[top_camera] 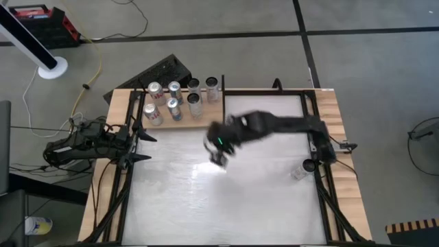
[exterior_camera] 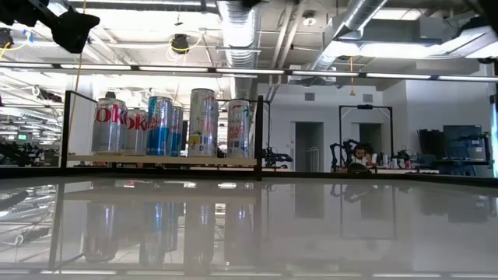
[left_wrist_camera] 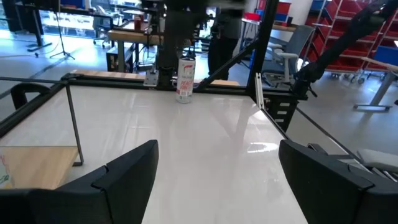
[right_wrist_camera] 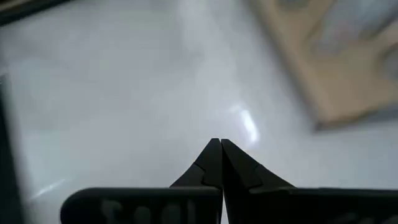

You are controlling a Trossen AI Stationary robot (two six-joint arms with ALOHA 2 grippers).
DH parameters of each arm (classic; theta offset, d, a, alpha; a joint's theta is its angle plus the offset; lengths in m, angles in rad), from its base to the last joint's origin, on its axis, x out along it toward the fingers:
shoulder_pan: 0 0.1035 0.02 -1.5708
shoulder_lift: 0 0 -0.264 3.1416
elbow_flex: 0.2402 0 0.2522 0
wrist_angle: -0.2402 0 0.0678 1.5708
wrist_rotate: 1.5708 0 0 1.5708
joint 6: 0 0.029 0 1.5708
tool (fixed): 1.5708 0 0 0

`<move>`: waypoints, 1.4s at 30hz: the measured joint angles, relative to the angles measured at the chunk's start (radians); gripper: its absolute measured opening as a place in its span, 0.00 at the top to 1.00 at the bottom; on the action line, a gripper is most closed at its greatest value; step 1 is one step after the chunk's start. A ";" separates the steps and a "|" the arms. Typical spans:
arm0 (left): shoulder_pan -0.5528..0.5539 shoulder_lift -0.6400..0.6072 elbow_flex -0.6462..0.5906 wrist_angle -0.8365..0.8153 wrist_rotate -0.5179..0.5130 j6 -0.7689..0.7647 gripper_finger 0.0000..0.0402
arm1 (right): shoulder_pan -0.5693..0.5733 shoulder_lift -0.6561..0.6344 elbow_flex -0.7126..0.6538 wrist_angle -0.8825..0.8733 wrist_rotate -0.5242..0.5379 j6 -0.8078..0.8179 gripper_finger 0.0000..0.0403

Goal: Place canned beverage on shelf
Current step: Move the white and pink soda can to the center of the table

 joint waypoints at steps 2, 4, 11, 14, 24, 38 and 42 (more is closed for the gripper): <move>0.000 0.000 0.000 0.000 0.000 0.000 0.21 | 0.102 -0.029 0.000 -0.071 0.000 0.117 0.95; 0.000 0.000 0.000 0.000 0.000 0.000 0.21 | 0.210 -0.052 0.000 -0.148 0.000 0.261 0.95; 0.000 0.000 0.000 0.000 0.000 0.000 0.21 | 0.567 -0.083 0.000 -0.270 -0.004 0.764 0.92; 0.000 0.000 0.000 0.000 0.000 0.000 0.21 | 0.670 -0.085 0.000 -0.274 0.000 0.925 0.92; 0.000 0.000 0.000 0.006 0.042 0.007 0.21 | 0.877 -0.147 -0.034 -0.272 0.287 0.932 0.94; 0.000 0.000 0.000 0.005 0.042 0.007 0.21 | 0.885 -0.803 -0.864 -0.276 0.146 1.530 0.91; 0.000 0.000 0.000 0.005 0.042 0.007 0.21 | 0.887 -0.949 -1.003 -0.276 0.000 1.701 0.90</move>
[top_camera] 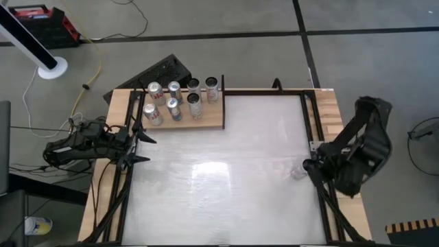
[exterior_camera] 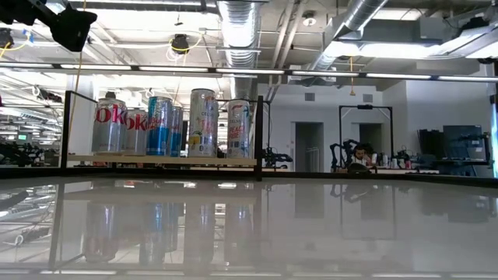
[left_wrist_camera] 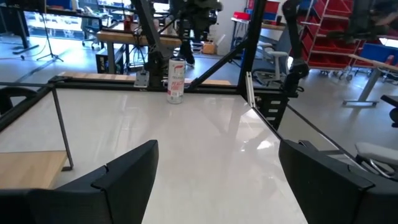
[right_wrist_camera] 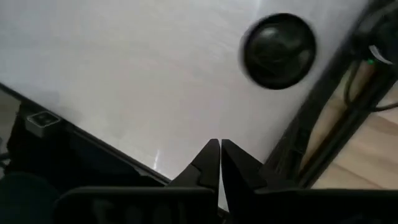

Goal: Place canned beverage on shelf
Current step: Move the white and pink soda can to the center of the table

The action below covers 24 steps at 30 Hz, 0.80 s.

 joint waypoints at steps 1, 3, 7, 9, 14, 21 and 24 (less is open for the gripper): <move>0.000 0.000 0.000 0.000 0.000 0.000 0.21 | 0.000 -0.030 -0.021 0.000 -0.011 0.019 0.90; 0.000 0.000 0.000 0.000 -0.005 0.000 0.21 | -0.001 -0.076 -0.051 0.002 -0.014 0.032 0.90; 0.000 0.000 0.000 0.000 -0.008 0.000 0.21 | -0.030 -0.138 -0.081 0.003 0.002 0.029 0.89; 0.000 0.000 0.000 0.000 -0.009 -0.001 0.21 | -0.057 -0.154 -0.099 0.003 0.002 0.026 0.89; 0.000 0.000 0.000 0.000 -0.025 -0.001 0.21 | -0.126 -0.166 -0.120 0.003 0.005 -0.049 0.87; 0.000 0.000 0.000 -0.004 -0.035 -0.008 0.21 | -0.209 -0.166 -0.120 0.003 0.005 -0.178 0.70; 0.000 0.000 0.000 -0.004 -0.035 -0.008 0.21 | -0.233 -0.166 -0.120 0.003 0.005 -0.215 0.58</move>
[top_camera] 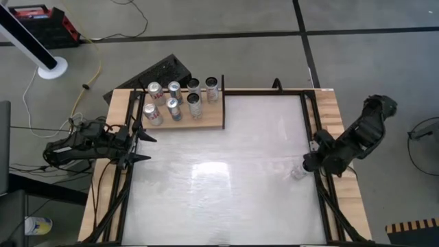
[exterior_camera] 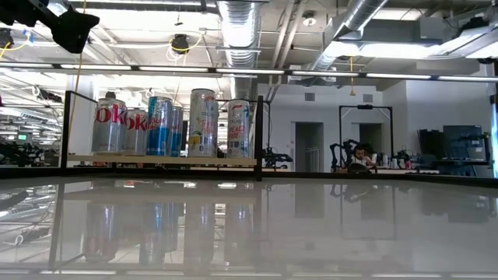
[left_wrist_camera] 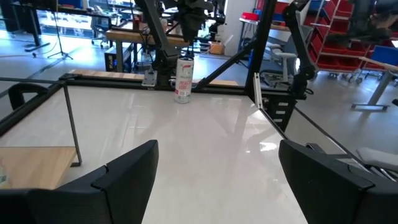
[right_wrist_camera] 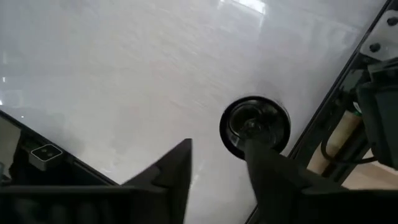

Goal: Place canned beverage on shelf
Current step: Move the white and pink soda can to the center of the table

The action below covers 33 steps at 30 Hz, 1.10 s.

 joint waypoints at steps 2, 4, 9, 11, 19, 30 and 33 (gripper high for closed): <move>0.000 0.000 0.000 0.000 0.000 0.000 0.21 | -0.012 0.000 0.000 0.000 0.000 -0.023 0.51; 0.000 0.000 0.000 0.000 0.000 0.000 0.21 | -0.018 0.000 0.000 0.000 0.000 -0.041 0.43; 0.000 0.000 0.000 0.000 0.000 0.000 0.21 | -0.023 0.007 0.000 0.002 -0.004 -0.124 0.34; 0.000 0.000 0.000 0.000 0.000 0.000 0.21 | -0.023 0.006 0.000 0.000 -0.003 -0.149 0.33; 0.000 0.000 0.000 -0.001 0.000 0.000 0.21 | -0.023 0.008 0.000 0.008 0.000 -0.153 0.33; 0.000 0.000 0.000 0.000 0.000 0.007 0.21 | -0.023 0.007 0.000 0.000 -0.057 -0.127 0.32; 0.000 0.000 0.000 0.000 0.000 0.006 0.21 | -0.023 0.007 0.000 0.000 -0.056 -0.134 0.32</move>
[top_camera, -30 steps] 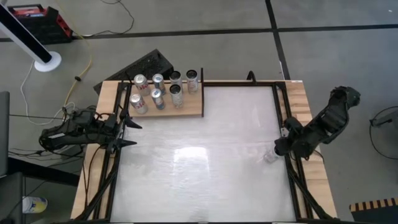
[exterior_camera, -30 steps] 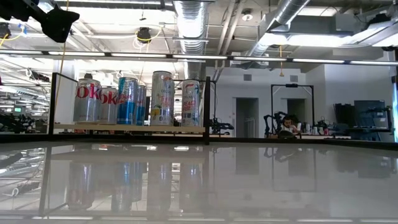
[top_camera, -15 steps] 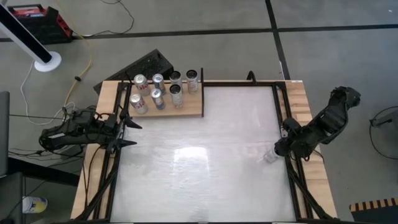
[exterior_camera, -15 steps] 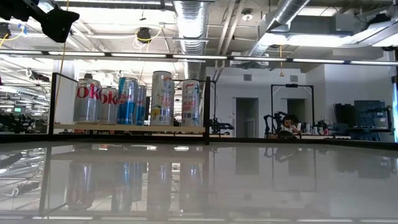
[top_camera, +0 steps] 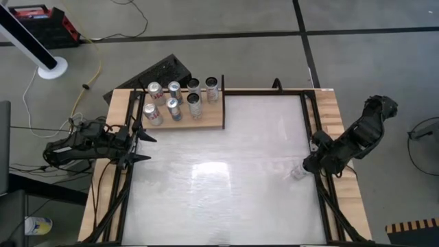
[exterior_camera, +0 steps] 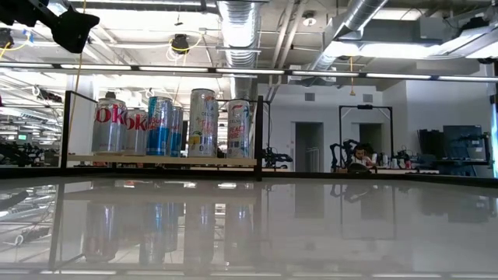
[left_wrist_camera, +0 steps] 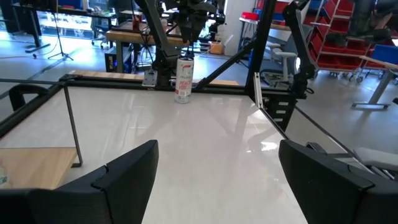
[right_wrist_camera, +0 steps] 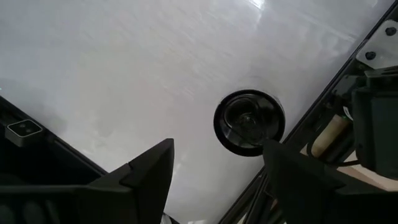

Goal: Place canned beverage on shelf
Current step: Move the white and pink soda can to the center of the table

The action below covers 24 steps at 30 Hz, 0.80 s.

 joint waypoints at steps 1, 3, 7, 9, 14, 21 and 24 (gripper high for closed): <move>0.000 0.000 0.000 0.000 0.000 0.000 0.21 | 0.000 0.000 0.000 0.000 0.000 -0.007 0.32; 0.000 0.000 0.000 0.000 0.000 0.000 0.21 | 0.000 0.002 0.000 0.000 0.000 -0.011 0.32; 0.000 0.000 0.000 0.000 0.000 0.000 0.21 | 0.000 0.002 0.000 0.000 0.000 -0.006 0.32; 0.000 0.000 0.000 0.000 0.000 -0.001 0.21 | 0.000 0.007 0.000 -0.001 0.001 -0.003 0.32; 0.000 0.000 0.000 0.000 0.000 -0.001 0.21 | -0.002 0.015 0.000 -0.001 0.001 -0.011 0.32; 0.000 0.000 0.000 0.000 0.000 -0.001 0.21 | -0.031 0.007 -0.088 -0.001 -0.040 -0.011 0.32; 0.000 0.000 0.000 0.000 0.000 0.000 0.21 | -0.049 0.006 -0.123 -0.002 -0.116 -0.033 0.32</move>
